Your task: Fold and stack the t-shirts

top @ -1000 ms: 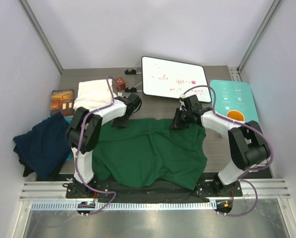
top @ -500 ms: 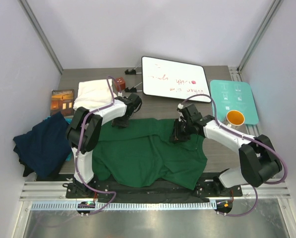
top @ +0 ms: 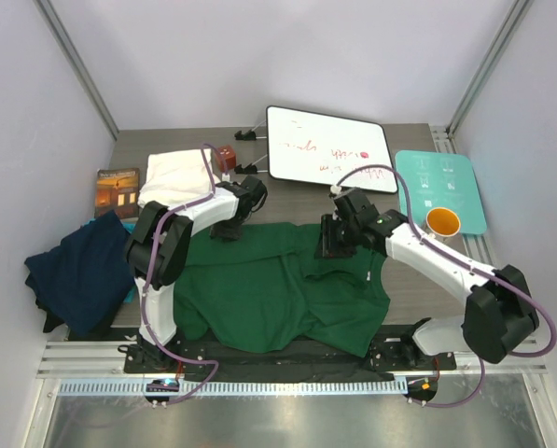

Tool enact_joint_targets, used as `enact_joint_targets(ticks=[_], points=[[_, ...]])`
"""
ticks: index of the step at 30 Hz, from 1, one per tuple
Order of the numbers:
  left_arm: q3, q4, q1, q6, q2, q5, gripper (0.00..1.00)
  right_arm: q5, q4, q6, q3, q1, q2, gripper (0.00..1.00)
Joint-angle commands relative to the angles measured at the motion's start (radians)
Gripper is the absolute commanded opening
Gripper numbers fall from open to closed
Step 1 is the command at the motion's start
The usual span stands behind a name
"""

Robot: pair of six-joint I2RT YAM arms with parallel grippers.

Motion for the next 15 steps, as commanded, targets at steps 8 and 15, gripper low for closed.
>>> enact_joint_targets(ticks=[8,15], points=[[0.012,-0.003,-0.003,0.000,-0.011,-0.033,0.40,0.179,-0.037,-0.077,0.150,-0.020,-0.001,0.43],[-0.060,-0.006,0.014,-0.011,-0.109,-0.016,0.41,0.317,0.099,-0.064,0.042,-0.082,0.124,0.27]])
